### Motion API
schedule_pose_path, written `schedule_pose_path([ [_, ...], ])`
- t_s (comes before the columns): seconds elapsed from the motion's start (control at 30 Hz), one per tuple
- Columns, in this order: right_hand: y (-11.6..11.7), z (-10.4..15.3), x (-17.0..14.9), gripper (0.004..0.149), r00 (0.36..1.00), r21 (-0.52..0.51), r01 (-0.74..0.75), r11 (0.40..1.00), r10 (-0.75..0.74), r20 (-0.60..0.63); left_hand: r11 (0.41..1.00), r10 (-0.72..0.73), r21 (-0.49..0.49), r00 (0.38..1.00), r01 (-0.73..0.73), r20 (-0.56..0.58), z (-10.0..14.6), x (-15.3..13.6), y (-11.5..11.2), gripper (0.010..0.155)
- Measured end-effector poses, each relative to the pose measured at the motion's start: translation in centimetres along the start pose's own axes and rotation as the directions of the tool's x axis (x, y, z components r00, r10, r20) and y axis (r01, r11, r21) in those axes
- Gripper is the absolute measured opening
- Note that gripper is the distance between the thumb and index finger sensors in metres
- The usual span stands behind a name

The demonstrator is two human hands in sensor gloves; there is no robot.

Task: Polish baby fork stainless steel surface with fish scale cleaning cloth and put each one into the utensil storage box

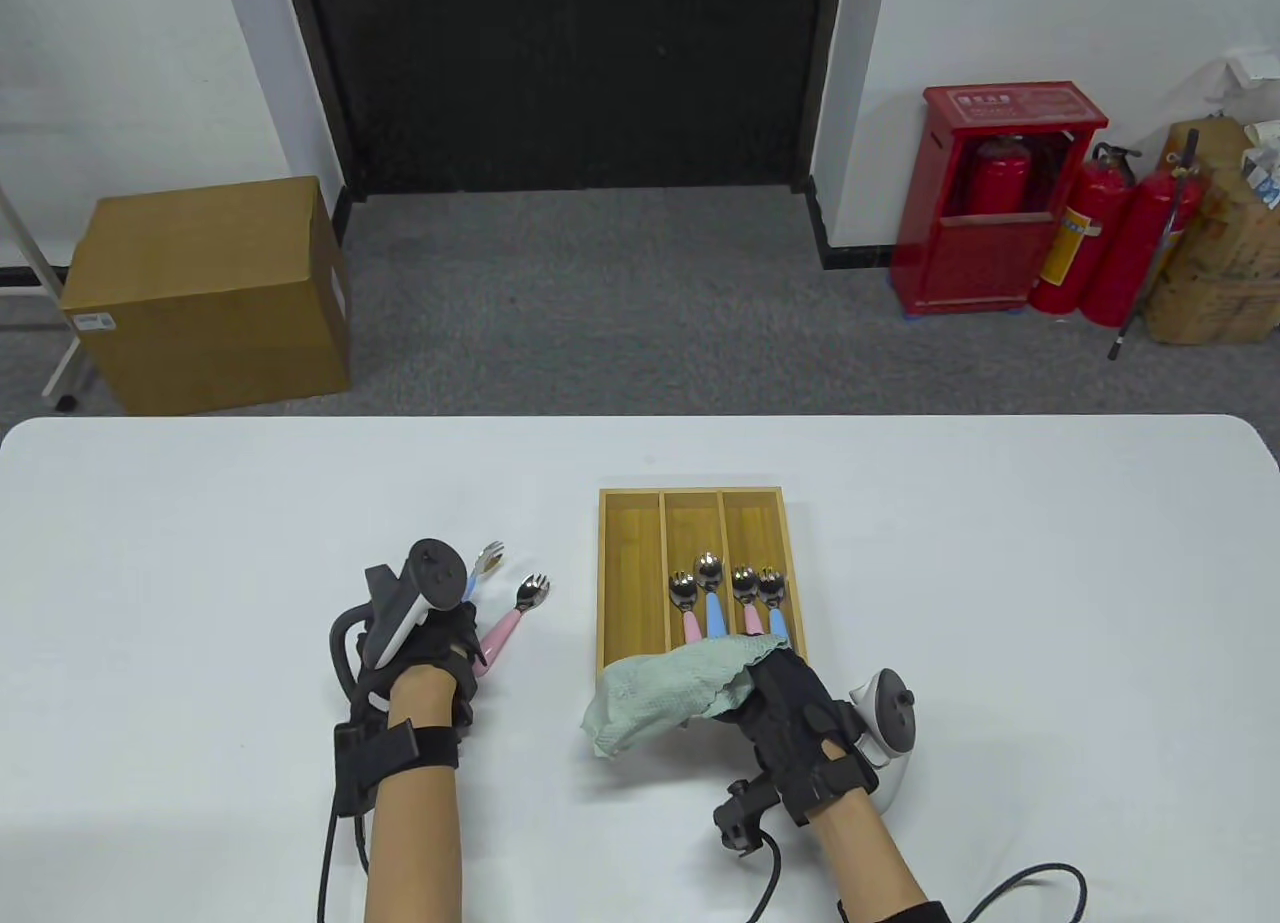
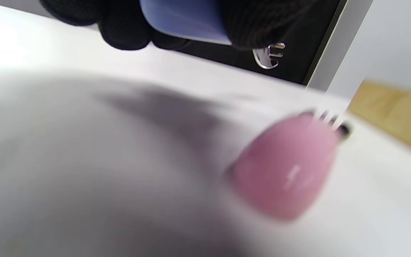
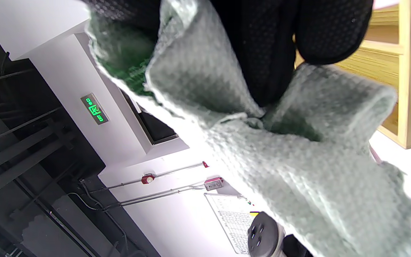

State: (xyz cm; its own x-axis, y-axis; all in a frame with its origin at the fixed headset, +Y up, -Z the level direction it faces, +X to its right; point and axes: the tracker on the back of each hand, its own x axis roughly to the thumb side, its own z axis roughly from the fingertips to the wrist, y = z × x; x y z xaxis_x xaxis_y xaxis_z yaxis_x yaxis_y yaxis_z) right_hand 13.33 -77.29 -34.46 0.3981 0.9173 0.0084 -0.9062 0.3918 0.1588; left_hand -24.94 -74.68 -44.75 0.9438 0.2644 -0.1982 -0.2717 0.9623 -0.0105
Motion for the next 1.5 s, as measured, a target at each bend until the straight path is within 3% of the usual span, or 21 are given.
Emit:
schedule_pose_path([
  [0.2, -0.4, -0.1, 0.1, 0.039, 1.000, -0.041, -0.017, 0.999, 0.018, 0.014, 0.964, 0.212, 0.120, 0.958, -0.238, 0.195, 3.8, 1.1, 4.9, 0.049],
  [0.37, -0.3, 0.0, 0.0, 0.039, 0.999, -0.032, -0.044, 0.999, 0.045, 0.020, 0.896, 0.385, 0.078, 0.852, -0.437, 0.355, 7.8, 3.4, 6.9, 0.048],
  [0.47, -0.1, 0.1, 0.1, 0.039, 0.998, -0.029, -0.051, 0.998, 0.051, 0.027, 0.861, 0.469, -0.013, 0.783, -0.509, 0.408, 9.9, 4.6, 6.4, 0.048],
  [0.6, 0.2, 0.3, 0.5, 0.039, 0.997, -0.012, -0.060, 0.998, 0.060, 0.052, 0.822, 0.523, -0.050, 0.716, -0.568, 0.462, 12.4, 5.1, 3.0, 0.049],
  [0.8, 0.6, 0.7, 1.4, 0.039, 0.988, -0.047, -0.098, 0.994, 0.103, 0.119, 0.867, 0.472, -0.091, 0.749, -0.490, 0.465, 13.0, 4.5, 0.9, 0.048],
  [1.1, 1.1, 1.2, 2.0, 0.038, 0.977, -0.086, -0.093, 0.992, 0.108, 0.182, 0.883, 0.469, -0.267, 0.682, -0.387, 0.562, 14.0, 6.5, -0.1, 0.048],
  [1.2, 1.1, 1.1, 2.0, 0.038, 0.975, -0.055, -0.119, 0.991, 0.127, 0.183, 0.891, 0.453, -0.276, 0.669, -0.360, 0.589, 14.5, 7.2, -0.3, 0.048],
  [1.4, 1.6, 0.8, 1.7, 0.038, 0.955, 0.042, -0.268, 0.963, 0.259, 0.146, 0.851, 0.521, -0.311, 0.609, -0.423, 0.598, 14.9, 7.8, -0.4, 0.048],
  [1.5, 2.0, 0.6, 1.2, 0.038, 0.954, 0.156, -0.292, 0.943, 0.277, 0.110, 0.844, 0.528, -0.297, 0.594, -0.446, 0.607, 15.0, 7.7, -0.2, 0.047],
])
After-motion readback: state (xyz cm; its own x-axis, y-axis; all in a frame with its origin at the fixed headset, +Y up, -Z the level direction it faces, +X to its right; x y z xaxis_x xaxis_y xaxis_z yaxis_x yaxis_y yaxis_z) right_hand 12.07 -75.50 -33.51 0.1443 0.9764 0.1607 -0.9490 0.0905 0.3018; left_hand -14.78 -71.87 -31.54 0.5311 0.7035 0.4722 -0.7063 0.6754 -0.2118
